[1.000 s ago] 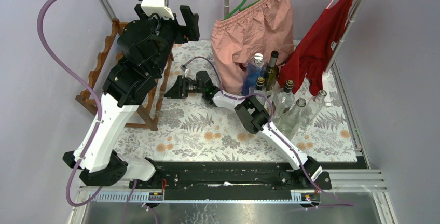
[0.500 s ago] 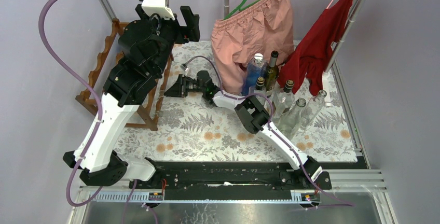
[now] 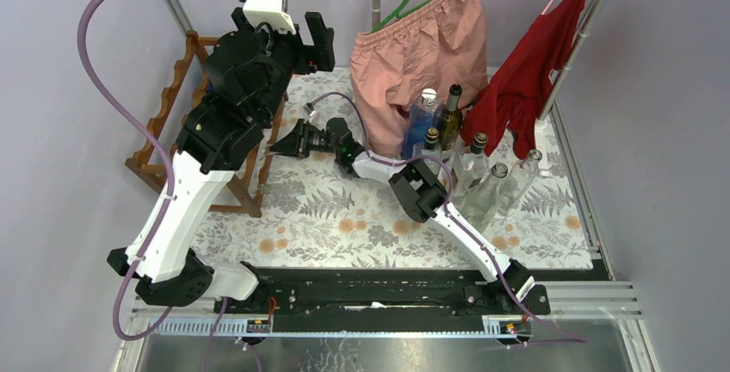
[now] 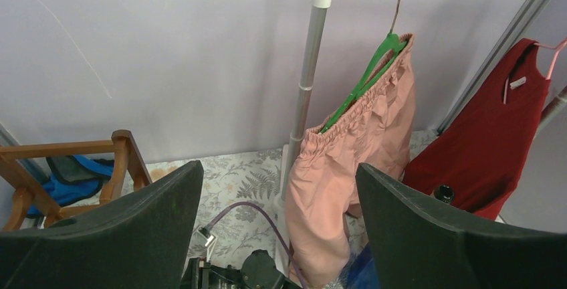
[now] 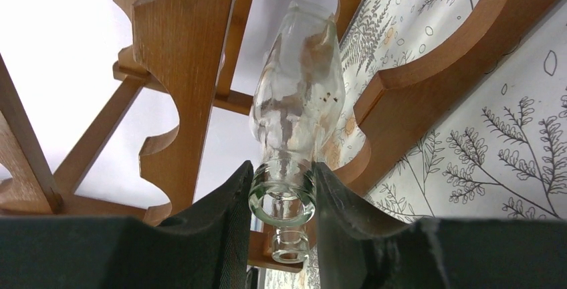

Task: Put the wine bottle on the wine rack
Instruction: Adjust the wine bottle in the wine rack.

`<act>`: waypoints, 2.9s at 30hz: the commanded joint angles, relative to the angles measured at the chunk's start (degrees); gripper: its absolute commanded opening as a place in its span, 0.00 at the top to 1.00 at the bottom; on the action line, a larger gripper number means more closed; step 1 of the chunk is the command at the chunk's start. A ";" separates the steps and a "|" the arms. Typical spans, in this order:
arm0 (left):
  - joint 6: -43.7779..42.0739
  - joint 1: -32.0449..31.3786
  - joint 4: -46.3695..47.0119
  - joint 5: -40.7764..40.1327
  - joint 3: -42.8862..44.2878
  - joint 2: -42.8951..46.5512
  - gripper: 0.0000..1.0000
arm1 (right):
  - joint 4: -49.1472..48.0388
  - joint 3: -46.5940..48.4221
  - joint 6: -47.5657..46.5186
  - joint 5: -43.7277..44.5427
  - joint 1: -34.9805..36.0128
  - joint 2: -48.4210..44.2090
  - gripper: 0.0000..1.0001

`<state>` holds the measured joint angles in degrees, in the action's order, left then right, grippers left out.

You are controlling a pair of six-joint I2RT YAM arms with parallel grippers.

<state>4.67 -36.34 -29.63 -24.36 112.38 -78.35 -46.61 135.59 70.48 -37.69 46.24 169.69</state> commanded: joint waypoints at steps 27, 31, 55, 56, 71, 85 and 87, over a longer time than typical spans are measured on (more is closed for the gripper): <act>1.09 1.12 -0.29 3.17 1.19 -0.89 0.08 | -14.58 -4.45 4.20 6.06 -0.23 -8.12 1.00; 1.39 1.14 -0.28 3.24 0.84 -0.52 0.08 | -14.04 -3.71 4.57 6.64 0.00 -8.15 1.00; 2.08 1.10 -0.18 4.51 0.59 -0.90 0.08 | -6.82 -1.33 -0.27 13.47 3.48 -6.91 1.00; 2.18 1.09 -0.22 4.52 0.49 -0.85 0.08 | -6.34 -1.77 -0.47 14.09 3.54 -6.91 1.00; 3.08 1.10 -0.05 5.99 0.20 -0.20 0.09 | 1.27 -2.37 -9.34 16.79 5.15 -6.95 0.83; 5.20 1.11 3.62 6.64 -4.17 4.02 0.09 | 15.61 3.37 -23.33 13.39 5.27 -8.17 0.56; 5.42 1.09 4.14 6.58 -4.94 4.89 0.09 | 17.94 3.99 -25.33 13.49 5.26 -8.38 0.52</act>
<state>8.93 -35.57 -30.33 -18.28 108.71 -75.88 -34.70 135.92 52.27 -24.67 51.29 166.69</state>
